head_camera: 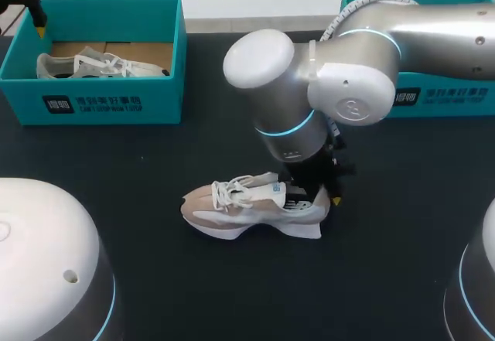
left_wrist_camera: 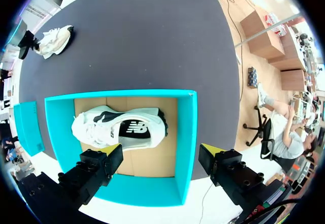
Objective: Take the shoe out of the shoebox, open the shoe tongue, remove and reinsert the insole, then place the shoe into the shoebox
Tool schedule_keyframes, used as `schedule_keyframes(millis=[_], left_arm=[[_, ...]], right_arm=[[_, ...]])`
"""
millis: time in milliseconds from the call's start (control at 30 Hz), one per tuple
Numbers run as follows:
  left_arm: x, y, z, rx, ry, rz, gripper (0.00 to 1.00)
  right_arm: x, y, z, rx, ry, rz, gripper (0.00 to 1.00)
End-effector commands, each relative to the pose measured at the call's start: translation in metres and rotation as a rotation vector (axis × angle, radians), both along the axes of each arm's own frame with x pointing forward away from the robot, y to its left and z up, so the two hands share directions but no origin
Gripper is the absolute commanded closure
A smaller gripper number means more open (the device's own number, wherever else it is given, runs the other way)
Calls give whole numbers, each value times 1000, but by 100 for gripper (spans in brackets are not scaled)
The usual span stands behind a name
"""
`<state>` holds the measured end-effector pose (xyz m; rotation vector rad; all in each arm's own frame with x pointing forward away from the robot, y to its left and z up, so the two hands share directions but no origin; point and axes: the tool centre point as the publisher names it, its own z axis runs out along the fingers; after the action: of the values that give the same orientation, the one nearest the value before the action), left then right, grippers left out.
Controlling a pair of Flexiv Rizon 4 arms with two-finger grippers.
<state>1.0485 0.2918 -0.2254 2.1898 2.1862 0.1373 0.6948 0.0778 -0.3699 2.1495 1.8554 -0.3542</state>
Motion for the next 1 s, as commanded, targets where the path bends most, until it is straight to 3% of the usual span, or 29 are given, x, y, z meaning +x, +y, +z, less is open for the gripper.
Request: schedule_keyframes(millis=[33, 300, 500, 700, 1000], left_arm=[[-2, 0, 0, 1, -3, -1, 0], [-2, 0, 0, 1, -3, -1, 0], [-2, 0, 0, 1, -3, -1, 0], [-2, 0, 0, 1, -3, -1, 0], [-2, 0, 0, 1, -3, -1, 0]], right_arm=[[-2, 0, 4, 3, -11, -2, 0], [-13, 5, 62, 94, -43, 80, 0], [-10, 4, 99, 145, -57, 234, 0], [-11, 13, 112, 205, -39, 617, 0], [-14, 28, 112, 138, 18, 1158, 0]])
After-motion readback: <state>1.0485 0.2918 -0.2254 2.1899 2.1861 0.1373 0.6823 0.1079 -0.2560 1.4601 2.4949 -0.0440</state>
